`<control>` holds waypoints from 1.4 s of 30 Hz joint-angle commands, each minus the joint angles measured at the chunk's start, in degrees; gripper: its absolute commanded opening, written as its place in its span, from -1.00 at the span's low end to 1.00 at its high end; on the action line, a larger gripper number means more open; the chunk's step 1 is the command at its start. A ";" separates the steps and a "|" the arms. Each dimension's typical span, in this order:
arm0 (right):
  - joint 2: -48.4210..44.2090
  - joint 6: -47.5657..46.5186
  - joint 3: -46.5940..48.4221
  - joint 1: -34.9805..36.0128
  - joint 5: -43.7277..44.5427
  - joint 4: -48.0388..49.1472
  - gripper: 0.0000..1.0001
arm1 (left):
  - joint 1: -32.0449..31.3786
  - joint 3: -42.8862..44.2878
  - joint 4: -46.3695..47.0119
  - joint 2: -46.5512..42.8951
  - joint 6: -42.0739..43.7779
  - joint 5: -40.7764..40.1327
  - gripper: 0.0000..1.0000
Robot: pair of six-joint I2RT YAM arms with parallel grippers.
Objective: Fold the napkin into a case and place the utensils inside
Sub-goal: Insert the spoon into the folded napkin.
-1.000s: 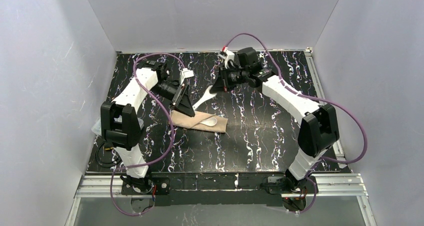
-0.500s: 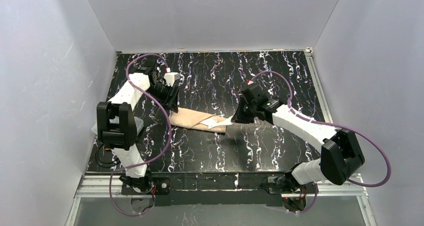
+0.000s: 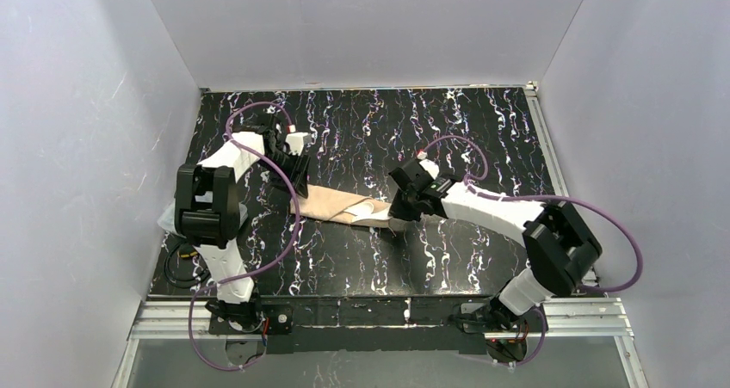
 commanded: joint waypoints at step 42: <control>4.28 3.40 -5.38 -0.99 -3.73 19.26 -0.97 | -3.35 -7.82 -0.97 5.55 -5.70 7.34 -1.00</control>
